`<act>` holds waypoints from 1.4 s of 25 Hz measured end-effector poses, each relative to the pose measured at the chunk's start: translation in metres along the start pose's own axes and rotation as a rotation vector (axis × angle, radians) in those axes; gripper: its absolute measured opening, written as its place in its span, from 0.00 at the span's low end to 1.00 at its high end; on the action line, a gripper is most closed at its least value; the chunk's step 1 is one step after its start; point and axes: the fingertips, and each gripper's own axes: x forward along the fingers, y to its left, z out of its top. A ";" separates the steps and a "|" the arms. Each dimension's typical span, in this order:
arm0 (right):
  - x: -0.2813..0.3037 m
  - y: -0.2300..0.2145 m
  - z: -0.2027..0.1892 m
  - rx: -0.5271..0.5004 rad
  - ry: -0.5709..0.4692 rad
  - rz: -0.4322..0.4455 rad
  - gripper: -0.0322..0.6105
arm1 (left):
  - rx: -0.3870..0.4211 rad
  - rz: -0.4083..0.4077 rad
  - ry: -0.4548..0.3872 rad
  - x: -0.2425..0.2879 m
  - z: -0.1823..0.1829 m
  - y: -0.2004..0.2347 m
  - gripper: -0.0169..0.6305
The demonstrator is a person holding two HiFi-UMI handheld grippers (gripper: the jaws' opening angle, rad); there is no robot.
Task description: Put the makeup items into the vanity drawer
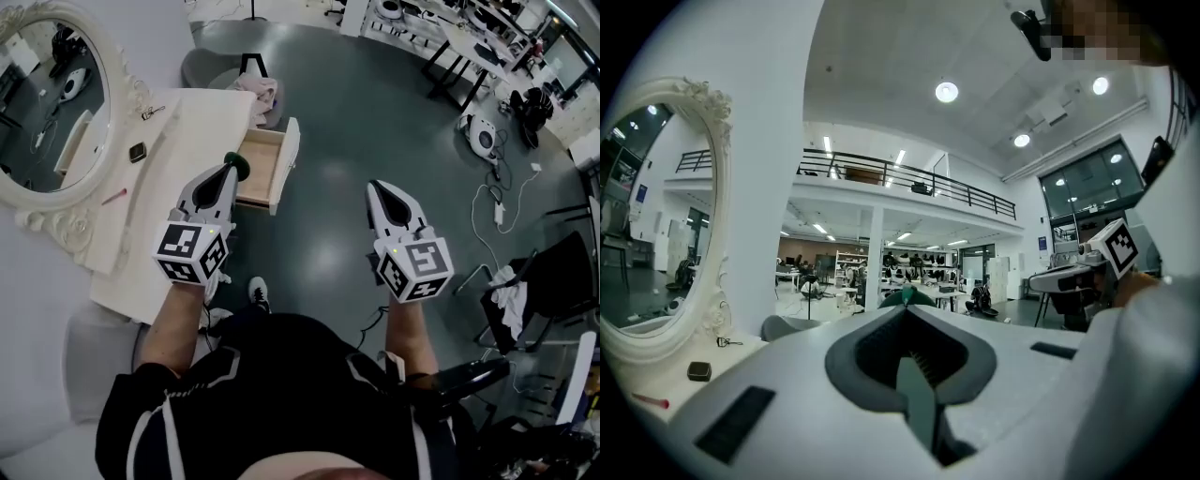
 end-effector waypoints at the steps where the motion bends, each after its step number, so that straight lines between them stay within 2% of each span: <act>1: 0.010 0.003 0.004 -0.004 -0.004 0.005 0.06 | -0.001 -0.004 -0.001 0.005 0.001 0.008 0.03; 5: 0.050 0.012 0.015 -0.010 -0.004 0.010 0.06 | -0.008 -0.020 0.002 0.021 0.001 0.035 0.03; 9: 0.087 0.018 0.023 -0.002 -0.002 -0.003 0.06 | -0.069 -0.038 -0.013 0.030 0.004 0.066 0.03; 12: 0.114 0.026 0.029 -0.013 0.001 -0.006 0.06 | -0.071 -0.044 -0.014 0.036 0.001 0.091 0.03; 19: 0.164 0.042 0.025 0.001 0.037 -0.011 0.06 | -0.095 -0.048 -0.020 0.047 -0.008 0.138 0.03; 24: 0.195 0.045 0.025 -0.025 0.061 0.010 0.06 | -0.110 -0.039 -0.012 0.059 -0.017 0.159 0.03; 30: 0.239 0.044 0.026 -0.045 0.058 0.084 0.06 | -0.106 0.010 0.035 0.082 -0.036 0.180 0.03; 35: 0.274 0.025 0.021 -0.026 0.055 0.157 0.06 | -0.096 0.062 0.082 0.112 -0.052 0.185 0.03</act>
